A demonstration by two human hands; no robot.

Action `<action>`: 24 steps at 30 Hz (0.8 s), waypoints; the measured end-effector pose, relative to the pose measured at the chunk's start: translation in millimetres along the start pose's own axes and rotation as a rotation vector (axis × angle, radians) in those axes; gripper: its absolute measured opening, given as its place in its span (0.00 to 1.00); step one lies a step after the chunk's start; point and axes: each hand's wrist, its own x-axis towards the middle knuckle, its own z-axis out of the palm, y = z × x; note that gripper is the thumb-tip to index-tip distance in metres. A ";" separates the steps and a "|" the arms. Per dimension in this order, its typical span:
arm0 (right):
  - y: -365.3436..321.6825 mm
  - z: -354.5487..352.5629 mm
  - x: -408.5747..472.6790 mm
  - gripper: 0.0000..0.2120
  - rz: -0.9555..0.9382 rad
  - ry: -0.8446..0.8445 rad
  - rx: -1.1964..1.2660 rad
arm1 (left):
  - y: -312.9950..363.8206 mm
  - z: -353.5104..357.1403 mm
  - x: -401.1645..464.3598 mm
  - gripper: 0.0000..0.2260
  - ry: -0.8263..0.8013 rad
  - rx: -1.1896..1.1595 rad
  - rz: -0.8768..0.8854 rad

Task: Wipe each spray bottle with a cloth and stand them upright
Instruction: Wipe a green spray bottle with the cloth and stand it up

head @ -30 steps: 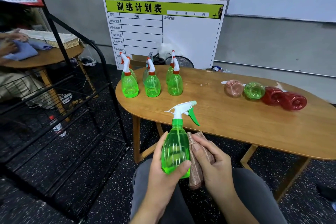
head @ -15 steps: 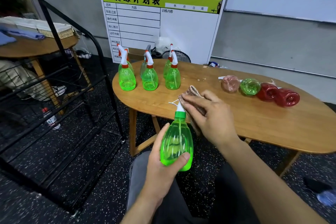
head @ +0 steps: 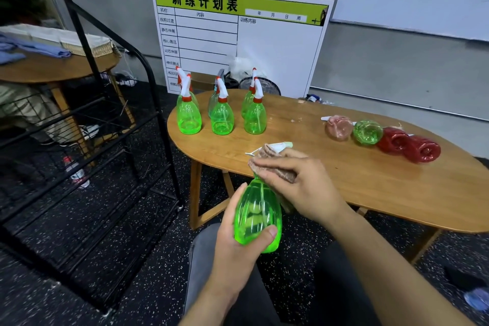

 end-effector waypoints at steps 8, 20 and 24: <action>5.5 -1.0 0.8 0.15 0.092 0.127 0.039 | 3.2 0.3 -1.2 0.38 0.004 0.001 -0.004; 1.7 5.9 -5.7 0.15 0.125 0.229 0.107 | 2.5 0.7 0.6 0.38 0.030 -0.021 0.013; 1.6 5.6 -5.4 0.15 0.145 0.308 0.063 | 1.6 1.0 0.4 0.38 0.024 -0.017 0.015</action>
